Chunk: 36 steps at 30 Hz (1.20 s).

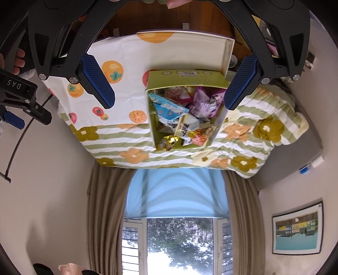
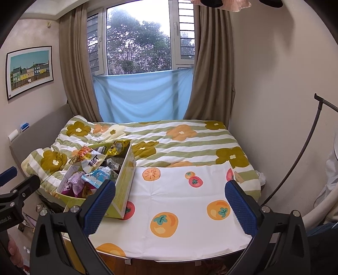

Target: Organize snacks

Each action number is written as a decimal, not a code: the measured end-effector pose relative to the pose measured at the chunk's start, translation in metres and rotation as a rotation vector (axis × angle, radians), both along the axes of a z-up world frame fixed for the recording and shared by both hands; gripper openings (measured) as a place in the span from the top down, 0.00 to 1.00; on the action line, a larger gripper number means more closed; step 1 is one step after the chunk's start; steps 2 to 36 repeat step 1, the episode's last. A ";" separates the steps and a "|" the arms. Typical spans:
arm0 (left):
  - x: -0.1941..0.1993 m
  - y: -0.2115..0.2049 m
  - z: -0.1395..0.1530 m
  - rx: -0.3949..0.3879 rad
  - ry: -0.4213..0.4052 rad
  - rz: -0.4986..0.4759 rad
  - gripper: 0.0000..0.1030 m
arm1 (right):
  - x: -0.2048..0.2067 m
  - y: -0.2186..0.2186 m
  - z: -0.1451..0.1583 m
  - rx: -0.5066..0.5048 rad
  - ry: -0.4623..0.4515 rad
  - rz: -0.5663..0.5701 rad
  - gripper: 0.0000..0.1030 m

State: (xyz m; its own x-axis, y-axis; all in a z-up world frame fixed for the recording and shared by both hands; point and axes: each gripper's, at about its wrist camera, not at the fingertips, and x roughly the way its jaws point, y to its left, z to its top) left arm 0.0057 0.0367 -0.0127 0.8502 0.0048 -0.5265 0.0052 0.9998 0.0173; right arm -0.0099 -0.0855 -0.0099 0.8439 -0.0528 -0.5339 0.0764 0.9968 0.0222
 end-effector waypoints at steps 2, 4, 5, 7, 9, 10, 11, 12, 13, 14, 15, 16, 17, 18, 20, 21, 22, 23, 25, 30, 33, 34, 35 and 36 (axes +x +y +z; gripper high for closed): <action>0.000 0.001 -0.002 0.001 0.000 0.005 0.00 | 0.001 0.001 -0.002 0.001 0.005 0.007 0.00; 0.000 0.001 -0.002 0.001 0.000 0.005 0.00 | 0.001 0.001 -0.002 0.001 0.005 0.007 0.00; 0.000 0.001 -0.002 0.001 0.000 0.005 0.00 | 0.001 0.001 -0.002 0.001 0.005 0.007 0.00; 0.000 0.001 -0.002 0.001 0.000 0.005 0.00 | 0.001 0.001 -0.002 0.001 0.005 0.007 0.00; 0.000 0.001 -0.002 0.001 0.000 0.005 0.00 | 0.001 0.001 -0.002 0.001 0.005 0.007 0.00; 0.000 0.001 -0.002 0.001 0.000 0.005 0.00 | 0.001 0.001 -0.002 0.001 0.005 0.007 0.00; 0.000 0.001 -0.002 0.001 0.000 0.005 0.00 | 0.001 0.001 -0.002 0.001 0.005 0.007 0.00; 0.000 0.001 -0.002 0.001 0.000 0.005 0.00 | 0.001 0.001 -0.002 0.001 0.005 0.007 0.00; 0.000 0.001 -0.002 0.001 0.000 0.005 0.00 | 0.001 0.001 -0.002 0.001 0.005 0.007 0.00; 0.000 0.001 -0.002 0.001 0.000 0.005 0.00 | 0.001 0.001 -0.002 0.001 0.005 0.007 0.00; 0.000 0.001 -0.002 0.001 0.000 0.005 0.00 | 0.001 0.001 -0.002 0.001 0.005 0.007 0.00; 0.000 0.001 -0.002 0.001 0.000 0.005 0.00 | 0.001 0.001 -0.002 0.001 0.005 0.007 0.00; 0.000 0.001 -0.002 0.001 0.000 0.005 0.00 | 0.001 0.001 -0.002 0.001 0.005 0.007 0.00; 0.000 0.001 -0.002 0.001 0.000 0.005 0.00 | 0.001 0.001 -0.002 0.001 0.005 0.007 0.00; 0.000 0.001 -0.002 0.001 0.000 0.005 0.00 | 0.001 0.001 -0.002 0.001 0.005 0.007 0.00; 0.000 0.001 -0.002 0.001 0.000 0.005 0.00 | 0.001 0.001 -0.002 0.001 0.005 0.007 0.00; 0.000 0.001 -0.002 0.001 0.000 0.005 0.00 | 0.001 0.001 -0.002 0.001 0.005 0.007 0.00; 0.000 0.001 -0.002 0.001 0.000 0.005 0.00 | 0.001 0.001 -0.002 0.001 0.005 0.007 0.00; 0.000 0.001 -0.002 0.001 0.000 0.005 0.00 | 0.001 0.001 -0.002 0.001 0.005 0.007 0.00; 0.000 0.001 -0.002 0.001 0.000 0.005 0.00 | 0.001 0.001 -0.002 0.001 0.005 0.007 0.00; 0.000 0.001 -0.002 0.001 0.000 0.005 0.00 | 0.001 0.001 -0.002 0.001 0.005 0.007 0.00; 0.000 0.001 -0.002 0.001 0.000 0.005 0.00 | 0.001 0.001 -0.002 0.001 0.005 0.007 0.00; 0.000 0.001 -0.002 0.001 0.000 0.005 0.00 | 0.001 0.001 -0.002 0.001 0.005 0.007 0.00; 0.000 0.001 -0.002 0.001 0.000 0.005 0.00 | 0.001 0.001 -0.002 0.001 0.005 0.007 0.00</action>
